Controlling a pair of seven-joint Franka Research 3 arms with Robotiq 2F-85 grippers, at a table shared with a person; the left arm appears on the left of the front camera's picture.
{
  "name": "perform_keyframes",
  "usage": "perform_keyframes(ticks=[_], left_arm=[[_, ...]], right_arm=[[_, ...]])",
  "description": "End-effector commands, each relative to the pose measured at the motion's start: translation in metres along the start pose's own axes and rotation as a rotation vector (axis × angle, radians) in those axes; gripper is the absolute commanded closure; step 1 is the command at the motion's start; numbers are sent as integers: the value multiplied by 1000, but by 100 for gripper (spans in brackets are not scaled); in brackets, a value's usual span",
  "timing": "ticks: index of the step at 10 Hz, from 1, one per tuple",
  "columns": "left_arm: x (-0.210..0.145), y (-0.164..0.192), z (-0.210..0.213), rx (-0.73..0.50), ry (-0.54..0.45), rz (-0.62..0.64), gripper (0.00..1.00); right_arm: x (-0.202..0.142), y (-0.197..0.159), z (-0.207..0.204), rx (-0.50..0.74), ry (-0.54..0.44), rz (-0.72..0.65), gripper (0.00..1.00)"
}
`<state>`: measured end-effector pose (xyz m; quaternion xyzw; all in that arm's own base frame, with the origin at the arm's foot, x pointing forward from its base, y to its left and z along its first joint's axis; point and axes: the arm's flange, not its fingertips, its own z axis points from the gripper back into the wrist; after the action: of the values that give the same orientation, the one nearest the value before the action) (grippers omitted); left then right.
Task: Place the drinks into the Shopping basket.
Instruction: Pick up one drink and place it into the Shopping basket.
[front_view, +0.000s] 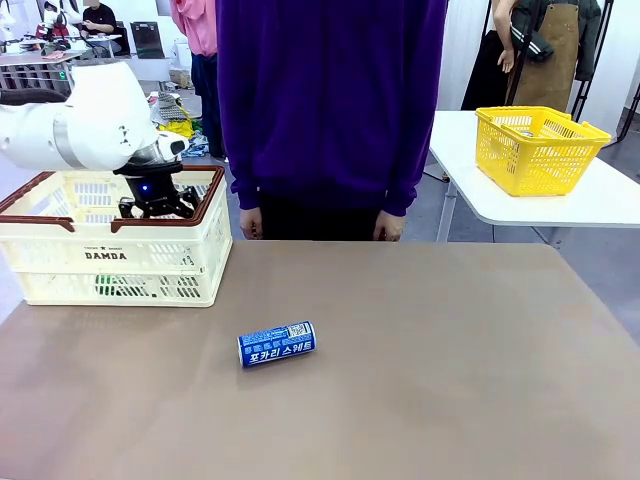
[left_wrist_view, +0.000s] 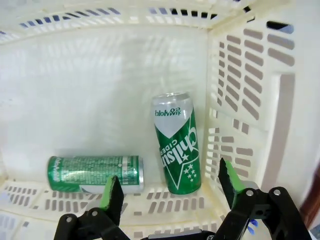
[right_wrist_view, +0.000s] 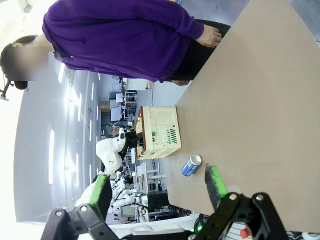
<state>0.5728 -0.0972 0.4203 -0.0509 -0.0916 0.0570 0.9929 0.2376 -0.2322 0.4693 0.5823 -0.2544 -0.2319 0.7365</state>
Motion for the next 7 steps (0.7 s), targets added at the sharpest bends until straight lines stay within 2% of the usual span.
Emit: perform_keyframes(ticks=[1,2,4,6,7], left_arm=[[-2,13,47,-24,-65,15,0],[-5,21,83,-67,-99,5,0],[-26,32,161,-249,-99,-33,0],[-77,41,219,-488,-17,-106,0],[-103,48,233,-629,40,-208,0]], right_arm=[[2,3,0,23,-7,13,0],[2,3,0,23,-7,13,0],[2,3,0,23,-7,13,0],[2,3,0,23,-7,13,0],[2,3,0,23,-7,13,0]])
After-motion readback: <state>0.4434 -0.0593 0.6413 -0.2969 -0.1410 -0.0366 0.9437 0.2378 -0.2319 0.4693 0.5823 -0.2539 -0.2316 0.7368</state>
